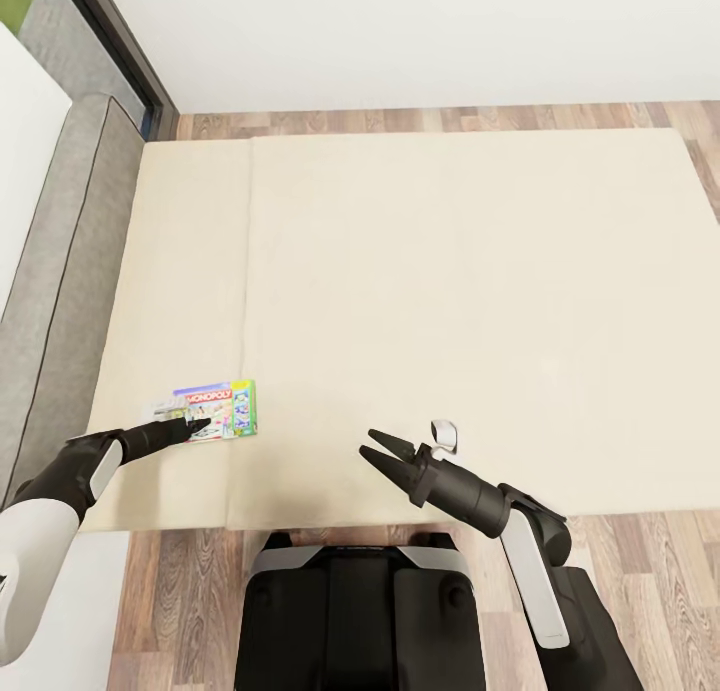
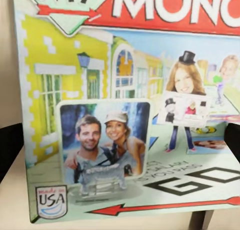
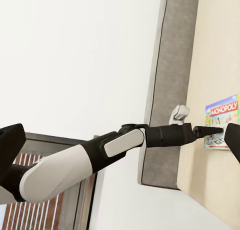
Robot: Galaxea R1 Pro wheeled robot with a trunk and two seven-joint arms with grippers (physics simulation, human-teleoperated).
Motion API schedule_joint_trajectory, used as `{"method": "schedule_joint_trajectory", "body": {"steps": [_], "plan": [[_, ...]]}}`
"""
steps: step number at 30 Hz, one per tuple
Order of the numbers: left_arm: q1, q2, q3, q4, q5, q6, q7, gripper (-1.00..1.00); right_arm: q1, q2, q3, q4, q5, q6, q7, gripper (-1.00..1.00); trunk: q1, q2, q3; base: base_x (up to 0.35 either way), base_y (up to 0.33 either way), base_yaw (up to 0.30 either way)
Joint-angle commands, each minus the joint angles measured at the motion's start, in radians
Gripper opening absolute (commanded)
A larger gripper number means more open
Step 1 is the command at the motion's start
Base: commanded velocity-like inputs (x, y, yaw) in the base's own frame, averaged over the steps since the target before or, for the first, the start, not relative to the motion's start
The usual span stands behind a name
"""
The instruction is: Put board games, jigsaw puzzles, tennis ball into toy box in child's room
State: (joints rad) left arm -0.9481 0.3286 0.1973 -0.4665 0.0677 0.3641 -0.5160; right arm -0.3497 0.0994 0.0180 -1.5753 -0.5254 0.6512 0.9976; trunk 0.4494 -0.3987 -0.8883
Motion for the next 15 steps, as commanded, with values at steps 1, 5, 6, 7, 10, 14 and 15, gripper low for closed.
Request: {"method": "schedule_joint_trajectory", "body": {"steps": [1,5,6,7,10,14,15], "plan": [[0.0,0.0,0.002,0.0,0.001,0.009,-0.003,1.0,0.0,0.0,-0.001,0.0,-0.006,0.007,0.0,1.0,0.001,-0.001,-0.001,-0.005,-0.037,0.0],[0.0,0.0,0.002,0.0,0.001,0.009,-0.003,1.0,0.0,0.0,0.0,0.0,-0.006,0.007,0.001,1.0,0.001,-0.001,-0.001,-0.002,-0.175,0.0],[0.0,0.0,0.002,0.0,0.001,0.009,-0.003,1.0,0.0,0.0,0.0,0.0,-0.006,0.007,0.001,1.0,0.001,-0.001,-0.001,-0.001,-0.151,0.0],[0.0,0.001,0.002,0.0,0.001,0.009,-0.003,1.0,0.0,0.0,0.0,0.0,-0.006,0.007,0.001,1.0,0.001,-0.001,-0.001,0.0,-0.077,0.0],[0.0,0.0,0.002,-0.001,0.001,0.009,-0.003,1.0,0.0,0.0,0.0,0.0,-0.006,0.007,0.001,1.0,0.001,-0.001,-0.001,0.0,-0.034,0.0],[0.0,0.0,0.003,-0.003,0.001,0.009,-0.003,1.0,0.0,0.0,0.0,0.0,-0.006,0.007,0.001,1.0,0.001,-0.001,-0.001,0.0,-0.015,0.0],[0.0,0.0,0.003,-0.007,0.001,0.01,-0.004,1.0,0.0,0.0,0.0,0.0,-0.006,0.007,0.001,1.0,0.001,-0.001,-0.001,0.0,-0.136,0.0]]}}
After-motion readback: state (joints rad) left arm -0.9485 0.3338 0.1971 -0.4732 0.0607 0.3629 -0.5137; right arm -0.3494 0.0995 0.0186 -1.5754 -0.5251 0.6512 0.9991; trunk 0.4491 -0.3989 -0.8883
